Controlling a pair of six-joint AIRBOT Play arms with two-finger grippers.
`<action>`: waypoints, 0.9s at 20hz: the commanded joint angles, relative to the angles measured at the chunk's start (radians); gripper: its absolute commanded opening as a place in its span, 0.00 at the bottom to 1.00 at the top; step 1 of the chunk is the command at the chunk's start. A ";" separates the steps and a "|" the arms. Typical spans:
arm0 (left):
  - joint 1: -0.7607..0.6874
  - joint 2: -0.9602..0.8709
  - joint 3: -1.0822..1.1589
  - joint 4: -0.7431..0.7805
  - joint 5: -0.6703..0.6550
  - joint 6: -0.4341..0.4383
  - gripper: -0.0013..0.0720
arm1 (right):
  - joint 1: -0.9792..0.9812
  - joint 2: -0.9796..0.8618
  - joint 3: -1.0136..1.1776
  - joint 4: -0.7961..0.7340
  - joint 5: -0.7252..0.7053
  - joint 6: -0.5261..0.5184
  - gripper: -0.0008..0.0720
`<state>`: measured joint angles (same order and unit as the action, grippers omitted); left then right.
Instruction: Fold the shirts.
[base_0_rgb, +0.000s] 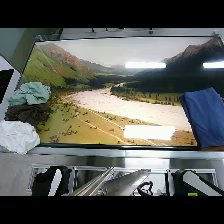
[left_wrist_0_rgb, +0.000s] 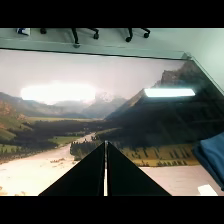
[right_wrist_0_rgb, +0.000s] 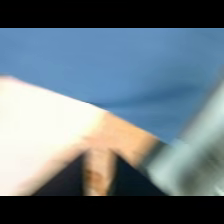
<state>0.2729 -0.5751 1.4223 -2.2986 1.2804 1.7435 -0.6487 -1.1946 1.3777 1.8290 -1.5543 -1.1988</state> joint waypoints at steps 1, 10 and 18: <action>0.000 -0.031 0.000 0.000 0.042 -0.001 0.04 | 0.134 0.031 0.104 0.175 0.157 -0.098 0.09; -0.160 0.071 -0.410 0.000 0.039 -0.055 0.04 | 0.970 0.147 -0.132 -0.048 0.403 -0.181 0.03; -0.591 0.115 -0.727 0.068 -0.290 -0.142 0.04 | 1.088 0.169 -0.233 -0.082 0.404 -0.163 0.03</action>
<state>-0.1852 -0.4500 0.7650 -2.2723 1.1103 1.6302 0.4088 -1.0264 1.1625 1.7569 -1.1545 -1.3624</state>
